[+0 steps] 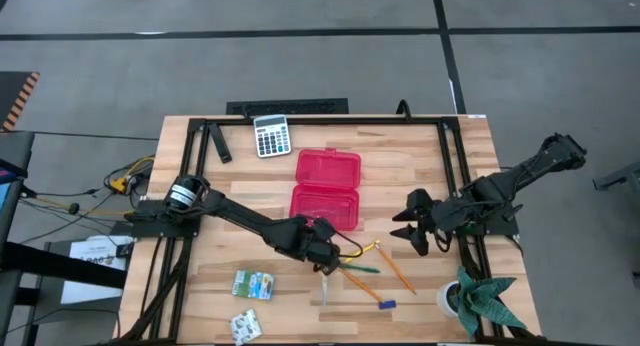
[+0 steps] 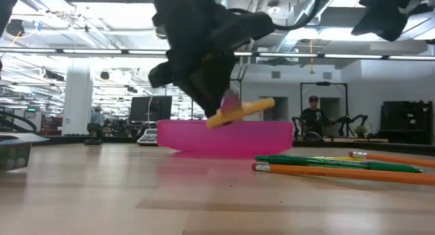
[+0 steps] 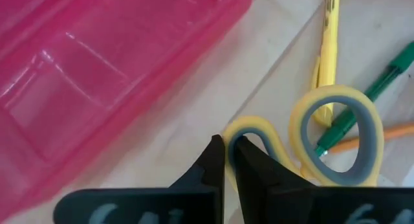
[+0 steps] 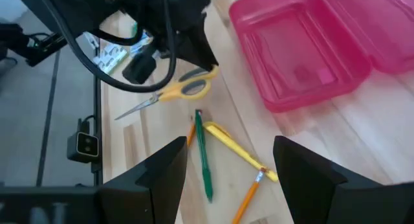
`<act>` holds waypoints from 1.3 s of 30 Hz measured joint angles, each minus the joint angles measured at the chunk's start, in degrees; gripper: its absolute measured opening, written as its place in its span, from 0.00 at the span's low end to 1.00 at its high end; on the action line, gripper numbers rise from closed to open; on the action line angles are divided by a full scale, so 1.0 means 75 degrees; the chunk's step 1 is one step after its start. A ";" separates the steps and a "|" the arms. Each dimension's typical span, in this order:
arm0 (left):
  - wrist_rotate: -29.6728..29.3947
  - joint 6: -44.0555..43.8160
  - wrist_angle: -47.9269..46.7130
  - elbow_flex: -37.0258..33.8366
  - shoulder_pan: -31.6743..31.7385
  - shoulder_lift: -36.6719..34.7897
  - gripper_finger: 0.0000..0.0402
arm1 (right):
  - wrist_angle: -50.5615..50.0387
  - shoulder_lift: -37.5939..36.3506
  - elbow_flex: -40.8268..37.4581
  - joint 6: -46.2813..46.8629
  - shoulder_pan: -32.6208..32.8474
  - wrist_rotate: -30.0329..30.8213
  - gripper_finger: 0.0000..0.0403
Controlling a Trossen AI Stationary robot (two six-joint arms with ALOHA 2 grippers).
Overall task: Pack school essentials
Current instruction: Put the yellow scissors into the red supply box
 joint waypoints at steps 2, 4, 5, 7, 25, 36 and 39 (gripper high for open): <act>0.0052 0.0100 -0.0171 0.0138 0.0033 0.0000 0.01 | -0.0045 -0.0006 -0.0032 0.0295 0.0098 0.0016 0.60; 0.0137 0.0150 -0.0557 0.0348 0.0045 -0.0019 0.01 | -0.0158 -0.0004 -0.0033 0.0476 0.0201 0.0018 0.60; 0.0206 0.0153 -0.0693 0.0440 0.0047 -0.0044 0.01 | -0.0203 -0.0006 -0.0033 0.0525 0.0247 0.0017 0.60; 0.0274 0.0165 -0.0884 0.0606 0.0061 -0.0070 0.01 | -0.0210 -0.0006 -0.0035 0.0536 0.0352 0.0024 0.60; -0.0294 -0.0661 -0.1078 0.0807 0.0374 -0.0714 0.01 | 0.1070 0.1512 -0.0039 0.1822 0.0506 0.1191 0.60; -0.0241 0.0189 -0.1292 0.0723 0.0221 -0.0717 0.00 | 0.1329 0.3199 -0.0041 0.0727 0.0254 0.0137 0.60; 0.0017 0.0305 -0.1082 0.0470 0.0148 -0.0714 0.03 | 0.1671 0.3509 -0.0045 -0.0030 0.0173 -0.0156 0.60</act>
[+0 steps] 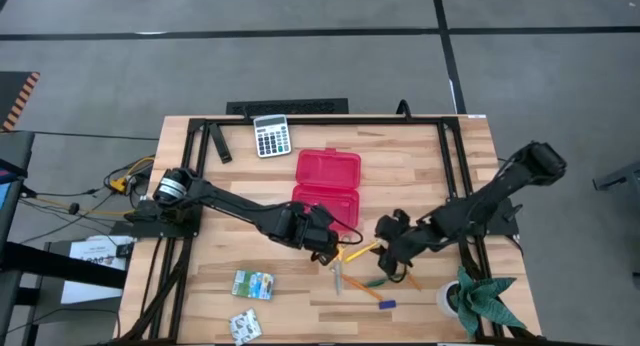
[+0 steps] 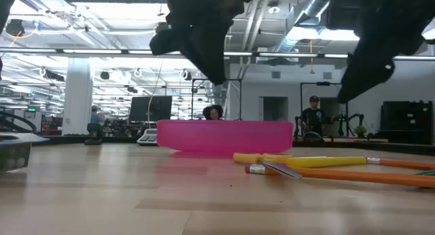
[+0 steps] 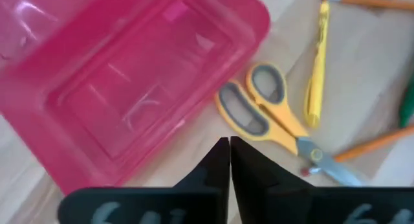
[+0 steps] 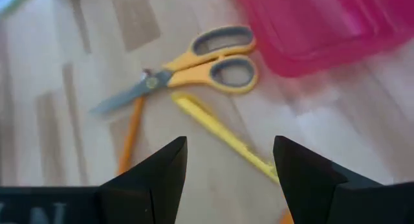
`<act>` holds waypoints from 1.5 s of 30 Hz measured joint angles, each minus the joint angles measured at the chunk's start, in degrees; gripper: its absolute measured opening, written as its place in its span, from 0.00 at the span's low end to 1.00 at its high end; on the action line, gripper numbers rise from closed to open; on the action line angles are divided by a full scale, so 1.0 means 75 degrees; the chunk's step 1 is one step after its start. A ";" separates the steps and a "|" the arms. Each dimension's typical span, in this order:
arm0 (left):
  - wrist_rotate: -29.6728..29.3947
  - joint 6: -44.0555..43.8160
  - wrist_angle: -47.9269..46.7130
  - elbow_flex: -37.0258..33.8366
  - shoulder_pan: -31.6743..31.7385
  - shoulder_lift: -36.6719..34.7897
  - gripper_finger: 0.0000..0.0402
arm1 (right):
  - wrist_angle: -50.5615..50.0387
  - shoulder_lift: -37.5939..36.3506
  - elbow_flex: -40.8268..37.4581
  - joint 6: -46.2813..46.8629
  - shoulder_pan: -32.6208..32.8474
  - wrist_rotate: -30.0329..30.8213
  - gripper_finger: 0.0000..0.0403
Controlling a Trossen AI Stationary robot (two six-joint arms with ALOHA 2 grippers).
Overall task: Pack school essentials
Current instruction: Put the yellow scissors into the red supply box
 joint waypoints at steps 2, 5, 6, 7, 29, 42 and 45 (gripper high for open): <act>0.0151 -0.0056 0.0371 -0.0228 -0.0087 0.0000 0.08 | 0.0629 0.0186 0.0017 -0.1135 -0.0036 -0.0397 0.60; 0.0373 -0.0115 0.0647 -0.0430 -0.0237 0.0006 0.17 | 0.0750 0.0339 0.0182 -0.3246 -0.0267 -0.0981 0.60; 0.0392 -0.0054 0.0690 -0.0445 -0.0290 0.0006 0.21 | 0.0716 0.0413 0.0326 -0.3904 -0.0407 -0.1228 0.60; 0.0390 -0.0010 0.0660 -0.0447 -0.0362 -0.0011 0.24 | 0.0569 0.0470 0.0471 -0.4515 -0.0545 -0.1526 0.60; -0.0357 -0.3272 -0.2700 -0.0446 -0.2092 -0.1421 0.61 | -0.1082 0.3643 0.3649 -1.2730 -0.1469 -0.4036 0.60; -0.0821 -0.4285 -0.3470 -0.0454 -0.2419 -0.1448 0.61 | -0.0874 0.4853 0.4153 -1.3605 -0.1712 -0.4268 0.60; -0.0968 -0.4375 -0.3516 -0.0454 -0.2419 -0.1448 0.61 | -0.0795 0.5010 0.4151 -1.3656 -0.1861 -0.4216 0.60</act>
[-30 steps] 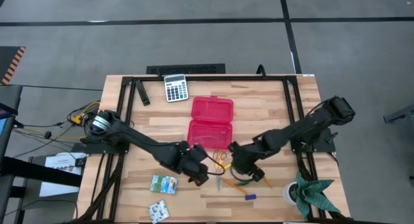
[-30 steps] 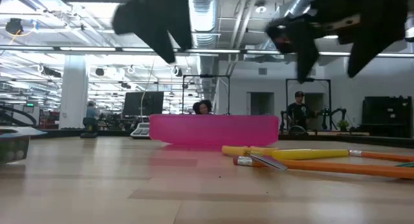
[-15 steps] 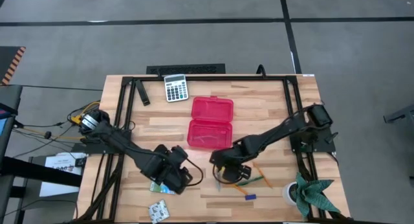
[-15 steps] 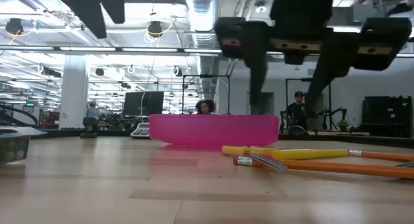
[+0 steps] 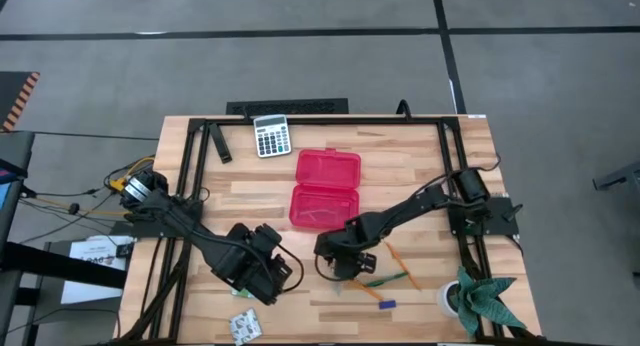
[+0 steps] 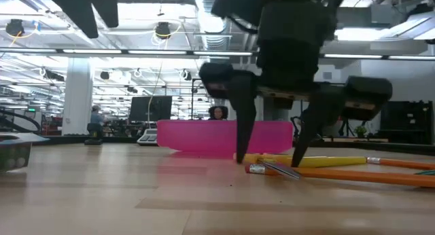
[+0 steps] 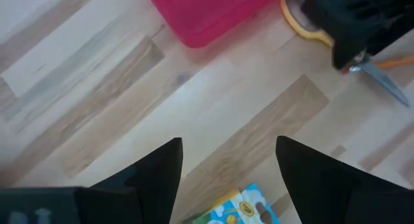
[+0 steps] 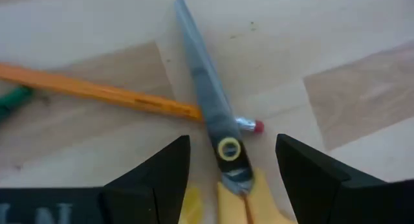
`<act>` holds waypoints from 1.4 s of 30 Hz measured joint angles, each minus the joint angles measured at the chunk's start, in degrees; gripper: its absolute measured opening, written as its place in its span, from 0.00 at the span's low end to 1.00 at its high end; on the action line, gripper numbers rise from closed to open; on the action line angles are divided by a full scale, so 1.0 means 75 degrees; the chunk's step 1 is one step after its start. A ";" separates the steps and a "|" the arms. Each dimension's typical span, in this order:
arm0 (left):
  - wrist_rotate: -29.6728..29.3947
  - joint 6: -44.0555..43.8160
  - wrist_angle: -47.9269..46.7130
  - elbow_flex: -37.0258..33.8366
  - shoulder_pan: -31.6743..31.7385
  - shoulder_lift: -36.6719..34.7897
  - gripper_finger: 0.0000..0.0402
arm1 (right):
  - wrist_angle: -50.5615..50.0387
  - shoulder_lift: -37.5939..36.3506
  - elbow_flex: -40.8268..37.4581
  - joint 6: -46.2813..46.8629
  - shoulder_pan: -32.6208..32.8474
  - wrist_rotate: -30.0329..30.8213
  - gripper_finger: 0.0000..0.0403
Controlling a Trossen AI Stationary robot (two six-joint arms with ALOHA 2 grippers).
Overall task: Pack school essentials
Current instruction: Put the yellow scissors into the red supply box
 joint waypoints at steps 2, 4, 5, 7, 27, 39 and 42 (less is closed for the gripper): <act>-0.0038 -0.0008 -0.0034 0.0000 0.0000 0.0002 0.61 | -0.0071 -0.0034 0.0005 -0.0012 -0.0104 0.0171 0.60; -0.0067 -0.0005 -0.0074 0.0000 0.0003 0.0003 0.61 | -0.0132 -0.0025 0.0005 -0.0053 -0.0218 0.0157 0.58; -0.0076 -0.0005 -0.0085 0.0000 0.0003 0.0003 0.61 | -0.0151 -0.0032 0.0005 -0.0068 -0.0260 0.0175 0.57; -0.0076 -0.0002 -0.0118 0.0000 0.0000 0.0006 0.61 | -0.0203 -0.0061 0.0002 -0.0065 -0.0349 0.0175 0.52; -0.0107 -0.0005 -0.0125 0.0000 0.0009 0.0006 0.61 | -0.0211 -0.0063 0.0037 -0.0179 -0.0225 0.0575 0.15; -0.0132 -0.0063 -0.0145 0.0000 0.0006 0.0009 0.61 | -0.0277 -0.0246 -0.0025 0.0702 -0.0336 0.0089 0.12; -0.0282 -0.0219 -0.0157 0.0000 0.0006 0.0009 0.61 | 0.0094 -0.0492 -0.0020 0.0804 -0.0368 -0.0542 0.22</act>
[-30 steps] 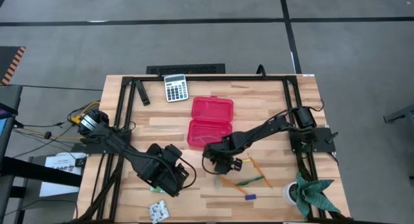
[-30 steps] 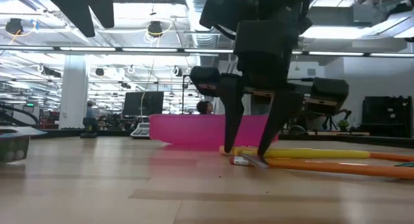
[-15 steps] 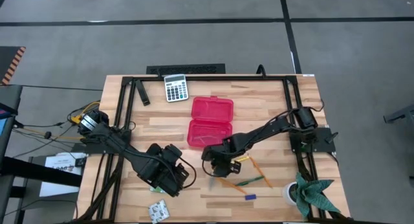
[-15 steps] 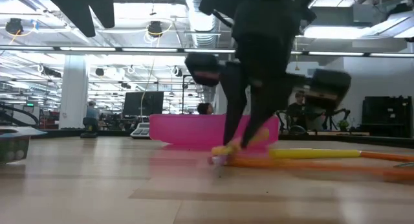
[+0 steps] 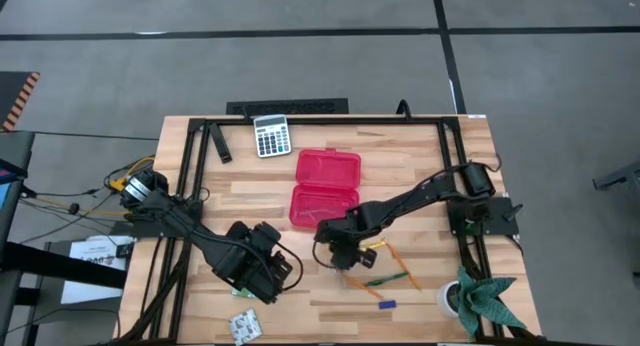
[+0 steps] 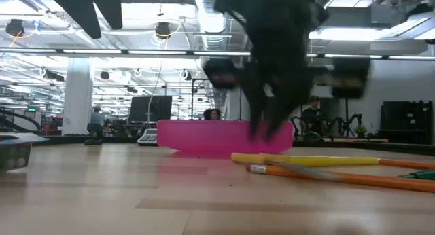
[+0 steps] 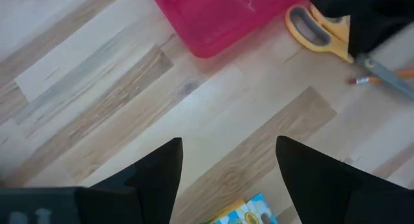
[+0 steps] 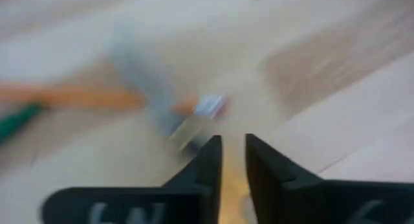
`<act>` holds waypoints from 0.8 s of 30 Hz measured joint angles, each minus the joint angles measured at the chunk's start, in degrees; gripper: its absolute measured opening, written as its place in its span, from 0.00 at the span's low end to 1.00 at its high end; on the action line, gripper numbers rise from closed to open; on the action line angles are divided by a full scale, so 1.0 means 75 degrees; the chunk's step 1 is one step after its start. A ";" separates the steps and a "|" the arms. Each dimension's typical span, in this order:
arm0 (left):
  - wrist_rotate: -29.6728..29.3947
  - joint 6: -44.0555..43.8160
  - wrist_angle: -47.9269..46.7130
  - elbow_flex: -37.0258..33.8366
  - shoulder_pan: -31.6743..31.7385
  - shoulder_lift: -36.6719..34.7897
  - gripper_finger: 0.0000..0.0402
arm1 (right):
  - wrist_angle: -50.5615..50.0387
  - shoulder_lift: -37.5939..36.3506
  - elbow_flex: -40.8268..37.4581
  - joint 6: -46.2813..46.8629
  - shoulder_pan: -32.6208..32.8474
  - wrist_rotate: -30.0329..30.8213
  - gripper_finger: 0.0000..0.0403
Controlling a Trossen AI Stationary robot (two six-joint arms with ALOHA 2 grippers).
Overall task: Pack school essentials
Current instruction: Put the yellow scissors into the red supply box
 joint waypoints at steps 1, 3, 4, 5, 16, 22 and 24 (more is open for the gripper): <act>-0.0029 -0.0031 0.0000 0.0000 0.0000 0.0000 0.61 | 0.0066 -0.0068 0.0012 -0.0033 -0.0029 -0.0177 0.26; -0.0039 -0.0046 -0.0006 0.0000 0.0000 0.0000 0.61 | 0.0103 -0.0073 0.0014 -0.0114 -0.0039 -0.0342 0.35; -0.0043 -0.0044 -0.0006 0.0000 0.0000 0.0000 0.61 | 0.0079 -0.0027 0.0002 -0.0161 -0.0038 -0.0342 0.41; -0.0042 -0.0040 -0.0008 0.0000 0.0000 0.0000 0.61 | 0.0023 0.0016 -0.0001 -0.0194 -0.0035 -0.0342 0.46; -0.0027 -0.0042 -0.0058 0.0000 0.0003 0.0003 0.61 | -0.0585 0.0114 -0.0001 -0.1833 0.0182 -0.0625 0.67; -0.0027 -0.0068 -0.0017 -0.0030 0.0026 0.0003 0.61 | -0.0408 0.0386 0.0008 -0.1756 0.0305 -0.0512 0.67; -0.0019 -0.0207 -0.0017 -0.0106 0.0029 0.0003 0.61 | -0.0366 0.0568 0.0038 -0.1789 0.0304 -0.0634 0.67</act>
